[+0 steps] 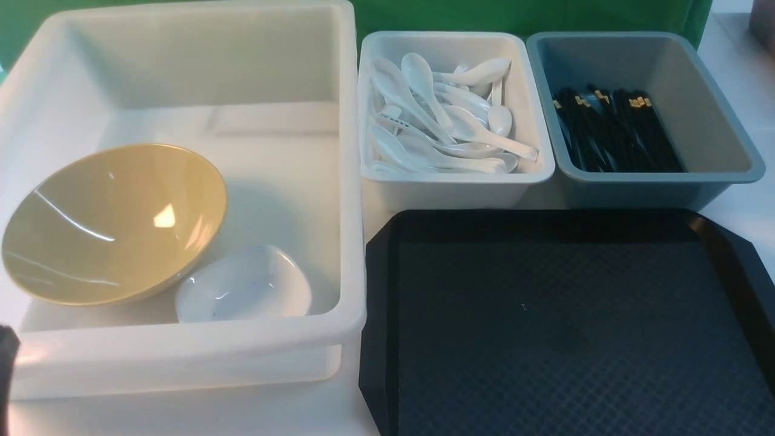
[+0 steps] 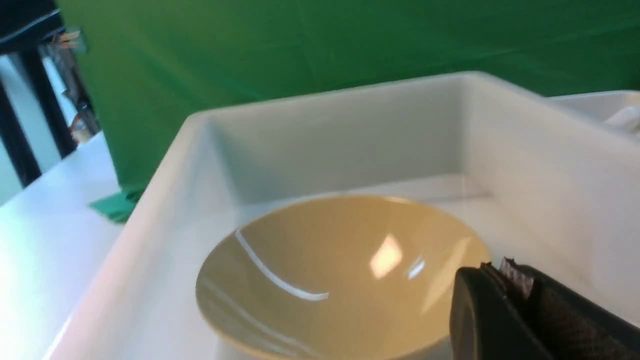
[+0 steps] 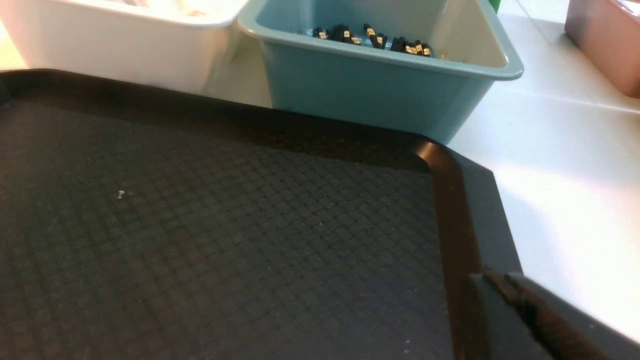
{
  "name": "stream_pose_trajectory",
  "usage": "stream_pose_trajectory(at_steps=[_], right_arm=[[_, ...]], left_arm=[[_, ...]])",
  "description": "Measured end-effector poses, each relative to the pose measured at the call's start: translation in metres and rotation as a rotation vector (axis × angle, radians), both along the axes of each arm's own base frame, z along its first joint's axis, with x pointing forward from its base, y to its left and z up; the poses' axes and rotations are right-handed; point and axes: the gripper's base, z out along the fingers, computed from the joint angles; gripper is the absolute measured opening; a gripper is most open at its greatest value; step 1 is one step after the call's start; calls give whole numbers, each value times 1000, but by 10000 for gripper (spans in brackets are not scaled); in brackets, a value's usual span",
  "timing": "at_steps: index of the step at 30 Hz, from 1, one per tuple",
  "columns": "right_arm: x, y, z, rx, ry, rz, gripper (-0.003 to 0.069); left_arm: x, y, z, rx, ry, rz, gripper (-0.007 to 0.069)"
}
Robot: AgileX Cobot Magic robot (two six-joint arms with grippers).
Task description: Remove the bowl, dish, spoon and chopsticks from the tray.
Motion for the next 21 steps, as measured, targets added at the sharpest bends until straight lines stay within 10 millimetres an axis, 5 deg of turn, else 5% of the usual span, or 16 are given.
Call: stream_pose_trajectory(at_steps=[4, 21], right_arm=[[0, 0, 0, 0, 0, 0, 77], [0, 0, 0, 0, 0, 0, 78]], left_arm=[[2, 0, -33, -66, 155, 13, -8], [1, -1, -35, -126, 176, 7, -8]])
